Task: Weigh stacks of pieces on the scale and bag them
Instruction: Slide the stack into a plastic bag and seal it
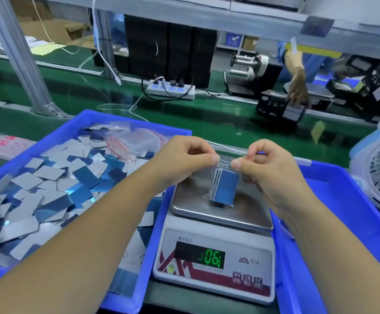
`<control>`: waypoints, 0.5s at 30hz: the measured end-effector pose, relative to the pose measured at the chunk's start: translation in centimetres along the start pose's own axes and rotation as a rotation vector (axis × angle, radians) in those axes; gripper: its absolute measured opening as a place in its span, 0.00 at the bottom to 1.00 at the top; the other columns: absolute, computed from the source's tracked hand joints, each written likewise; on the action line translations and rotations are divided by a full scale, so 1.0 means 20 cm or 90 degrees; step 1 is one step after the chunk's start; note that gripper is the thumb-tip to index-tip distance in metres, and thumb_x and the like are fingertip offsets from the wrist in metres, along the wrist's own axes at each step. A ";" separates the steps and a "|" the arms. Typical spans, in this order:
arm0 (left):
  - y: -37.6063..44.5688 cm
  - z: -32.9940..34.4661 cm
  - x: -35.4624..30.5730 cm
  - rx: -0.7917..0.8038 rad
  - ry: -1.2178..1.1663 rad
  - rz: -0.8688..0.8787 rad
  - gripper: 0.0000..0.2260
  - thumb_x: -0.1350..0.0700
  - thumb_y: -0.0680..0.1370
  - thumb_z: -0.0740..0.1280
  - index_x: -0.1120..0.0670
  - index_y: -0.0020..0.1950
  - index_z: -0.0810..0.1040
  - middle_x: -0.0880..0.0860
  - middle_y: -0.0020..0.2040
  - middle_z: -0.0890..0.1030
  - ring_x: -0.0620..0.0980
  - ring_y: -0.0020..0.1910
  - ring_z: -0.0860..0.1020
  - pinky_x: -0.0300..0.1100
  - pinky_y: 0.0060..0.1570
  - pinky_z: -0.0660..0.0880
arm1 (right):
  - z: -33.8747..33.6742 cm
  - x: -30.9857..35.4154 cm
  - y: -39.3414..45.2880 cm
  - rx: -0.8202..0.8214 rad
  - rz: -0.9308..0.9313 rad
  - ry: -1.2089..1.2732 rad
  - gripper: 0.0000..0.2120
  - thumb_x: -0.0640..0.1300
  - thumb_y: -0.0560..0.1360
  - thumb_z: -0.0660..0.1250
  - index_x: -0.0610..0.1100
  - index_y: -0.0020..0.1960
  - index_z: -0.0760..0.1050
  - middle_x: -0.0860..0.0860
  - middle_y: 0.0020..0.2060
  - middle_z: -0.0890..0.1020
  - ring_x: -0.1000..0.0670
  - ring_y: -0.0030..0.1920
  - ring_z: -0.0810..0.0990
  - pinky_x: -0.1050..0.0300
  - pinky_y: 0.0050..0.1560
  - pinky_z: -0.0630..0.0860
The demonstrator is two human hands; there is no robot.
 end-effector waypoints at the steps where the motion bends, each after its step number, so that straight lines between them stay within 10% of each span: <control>1: 0.01 -0.01 0.02 -0.019 0.089 -0.014 0.07 0.45 0.69 0.74 0.48 0.39 0.83 0.43 0.30 0.77 0.41 0.29 0.70 0.35 0.32 0.67 | -0.01 -0.02 0.01 -0.033 -0.002 -0.094 0.14 0.36 0.68 0.77 0.48 0.40 0.73 0.49 0.30 0.82 0.52 0.30 0.76 0.62 0.32 0.72; 6: 0.02 -0.09 0.03 -0.119 0.285 0.021 0.08 0.51 0.78 0.70 0.48 0.39 0.81 0.39 0.28 0.75 0.37 0.27 0.70 0.28 0.30 0.65 | -0.02 -0.07 0.03 -0.061 -0.058 -0.433 0.07 0.43 0.71 0.75 0.51 0.42 0.78 0.60 0.38 0.85 0.62 0.32 0.77 0.62 0.42 0.73; 15: 0.02 -0.23 0.06 -0.247 0.249 -0.069 0.16 0.46 0.79 0.65 0.53 0.35 0.78 0.43 0.24 0.65 0.44 0.22 0.62 0.32 0.20 0.61 | -0.10 -0.04 0.04 -0.149 -0.085 -0.421 0.04 0.45 0.73 0.70 0.53 0.41 0.78 0.65 0.34 0.79 0.56 0.32 0.73 0.59 0.39 0.71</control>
Point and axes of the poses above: each hand's wrist, its own y-axis towards the middle knuckle, its own z-axis out of the palm, x = y × z, the point moved 3 cm from there along y, towards the middle knuckle
